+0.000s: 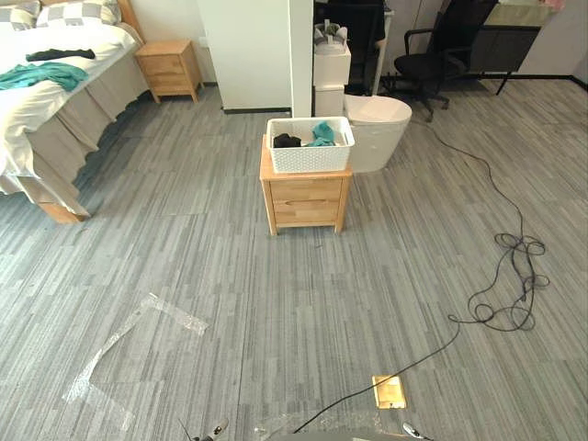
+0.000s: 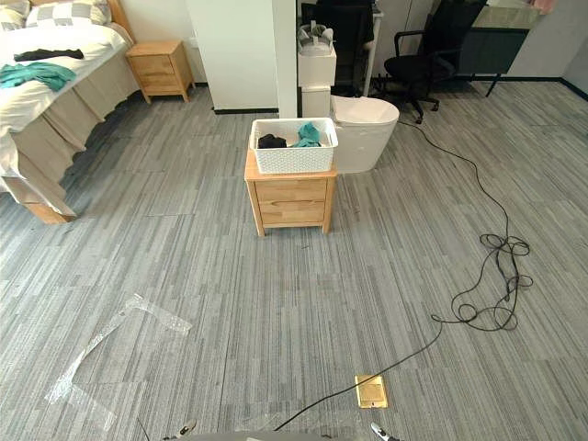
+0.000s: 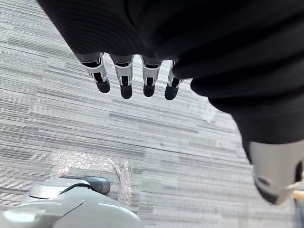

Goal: Pick up the laundry basket with both hands and put the clothes into the washing machine.

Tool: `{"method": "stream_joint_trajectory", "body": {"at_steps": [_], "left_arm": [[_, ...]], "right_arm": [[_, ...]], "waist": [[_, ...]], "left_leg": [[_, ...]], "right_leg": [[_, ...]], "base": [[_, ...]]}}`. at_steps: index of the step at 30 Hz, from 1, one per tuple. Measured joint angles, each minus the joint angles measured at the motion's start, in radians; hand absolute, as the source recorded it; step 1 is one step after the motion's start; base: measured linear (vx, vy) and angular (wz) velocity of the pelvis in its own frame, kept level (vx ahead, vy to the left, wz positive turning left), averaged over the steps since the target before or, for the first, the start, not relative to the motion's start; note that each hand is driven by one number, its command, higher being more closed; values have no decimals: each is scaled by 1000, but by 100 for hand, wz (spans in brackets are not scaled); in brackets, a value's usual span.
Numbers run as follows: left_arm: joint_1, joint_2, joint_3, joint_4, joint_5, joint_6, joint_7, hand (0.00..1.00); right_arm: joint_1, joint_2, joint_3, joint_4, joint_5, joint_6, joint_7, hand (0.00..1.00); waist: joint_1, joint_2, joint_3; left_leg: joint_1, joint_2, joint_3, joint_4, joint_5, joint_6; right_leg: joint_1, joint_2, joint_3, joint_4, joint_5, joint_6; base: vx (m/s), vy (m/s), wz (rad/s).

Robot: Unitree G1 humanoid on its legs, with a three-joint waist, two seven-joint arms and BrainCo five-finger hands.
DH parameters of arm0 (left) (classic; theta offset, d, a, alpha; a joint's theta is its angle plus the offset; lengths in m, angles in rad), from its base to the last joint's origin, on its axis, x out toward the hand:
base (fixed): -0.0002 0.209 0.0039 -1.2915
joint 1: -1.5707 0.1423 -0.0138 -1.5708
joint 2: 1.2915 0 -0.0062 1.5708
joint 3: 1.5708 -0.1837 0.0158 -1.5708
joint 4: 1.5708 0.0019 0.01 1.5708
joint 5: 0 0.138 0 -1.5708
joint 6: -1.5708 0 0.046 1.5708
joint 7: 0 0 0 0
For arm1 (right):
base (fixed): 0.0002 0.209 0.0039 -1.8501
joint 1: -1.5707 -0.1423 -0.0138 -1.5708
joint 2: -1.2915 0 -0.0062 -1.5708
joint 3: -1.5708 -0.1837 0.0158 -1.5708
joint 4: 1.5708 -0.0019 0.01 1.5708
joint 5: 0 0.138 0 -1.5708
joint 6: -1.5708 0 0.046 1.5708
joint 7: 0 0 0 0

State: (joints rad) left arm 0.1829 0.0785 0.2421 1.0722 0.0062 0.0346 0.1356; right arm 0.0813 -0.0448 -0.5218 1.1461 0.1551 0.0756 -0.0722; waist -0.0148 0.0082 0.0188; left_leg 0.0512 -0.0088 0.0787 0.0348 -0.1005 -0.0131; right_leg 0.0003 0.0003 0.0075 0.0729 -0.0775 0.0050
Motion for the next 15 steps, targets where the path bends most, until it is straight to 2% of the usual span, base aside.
{"method": "stream_joint_trajectory", "body": {"at_steps": [3, 10, 11, 15], "left_arm": [[-12, 4, 9, 0, -16, 0, -1, 0], [-31, -12, 36, 2, -34, -1, -1, 0], [-33, -13, 36, 2, -34, -1, -1, 0], [-37, -14, 36, 2, -34, -2, -1, 0]], "right_arm": [[-32, 9, -46, 17, 0, 0, -6, 0], [-76, 20, -87, 28, -9, 0, -12, 0], [-81, 20, -89, 29, -9, 0, -13, 0], [-96, 20, -89, 35, -8, 0, -14, 0]], "waist": [[0, -8, 15], [-4, 3, 28], [-6, 5, 31], [-11, 1, 44]], "left_leg": [[18, 0, 6, -10, 1, -2], [37, 0, 8, -50, 17, -17], [44, 1, 8, -69, 27, -33], [48, 3, 8, -77, 34, -36]], "right_leg": [[28, -1, -3, -30, 9, 8], [41, 0, -6, -56, 14, 13], [43, 0, -7, -61, 18, 19], [47, 1, -12, -66, 19, 19]], "base": [[51, 25, 1], [21, 4, 0], [17, -17, 4], [5, -12, 2]]}}
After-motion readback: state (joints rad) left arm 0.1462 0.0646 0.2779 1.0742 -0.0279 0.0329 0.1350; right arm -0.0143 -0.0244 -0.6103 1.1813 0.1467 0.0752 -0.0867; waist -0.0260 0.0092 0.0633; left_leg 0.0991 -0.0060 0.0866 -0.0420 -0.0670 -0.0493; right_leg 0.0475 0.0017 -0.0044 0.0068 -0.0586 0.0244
